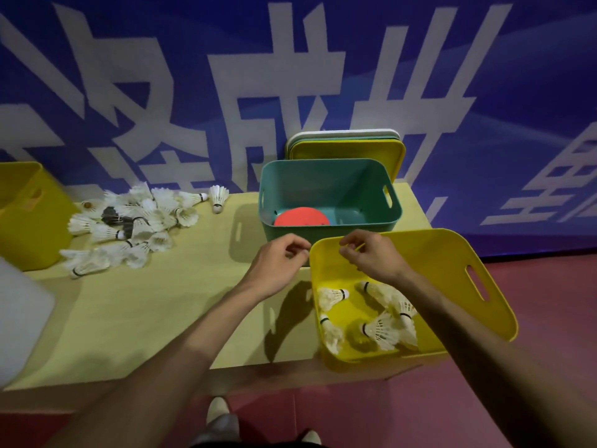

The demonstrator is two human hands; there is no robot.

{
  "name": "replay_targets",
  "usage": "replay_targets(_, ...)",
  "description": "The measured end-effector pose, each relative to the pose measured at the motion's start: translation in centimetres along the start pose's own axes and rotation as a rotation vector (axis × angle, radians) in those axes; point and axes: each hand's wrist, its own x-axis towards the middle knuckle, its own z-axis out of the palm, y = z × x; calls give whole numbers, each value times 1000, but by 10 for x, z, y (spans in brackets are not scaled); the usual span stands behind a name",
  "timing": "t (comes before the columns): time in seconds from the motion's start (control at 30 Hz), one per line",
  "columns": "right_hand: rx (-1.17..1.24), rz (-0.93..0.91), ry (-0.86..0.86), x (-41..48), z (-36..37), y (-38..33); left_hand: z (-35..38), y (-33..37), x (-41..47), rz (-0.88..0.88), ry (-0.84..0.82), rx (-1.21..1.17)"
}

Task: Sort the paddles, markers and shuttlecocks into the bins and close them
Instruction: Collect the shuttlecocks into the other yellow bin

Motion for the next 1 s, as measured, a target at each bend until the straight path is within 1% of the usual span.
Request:
replay_targets(0.23,-41,-120,-82,50,61,-86,-78,-63,7,-160,154,-79)
replay_targets(0.37,-30,-142,-225,82,111,-139,-138,-114,11,-264,237,-126)
replay_targets(0.47,-26,-128,-305,106,152,-175,-180,-158,15,-334,254,-150)
replay_targets(0.6,5,-65,-405,140,204,-210,-227,-211,24,-433,292,-163)
replay_targets(0.73,29,33,-451,171,252,-240,-267,-264,36,-503,323,-113)
replay_targets(0.87,6,137,-468,198,299,-259,-295,-314,56,-537,340,24)
replay_targets(1.0,85,275,-439,219,342,-265,-312,-349,78,-532,296,229)
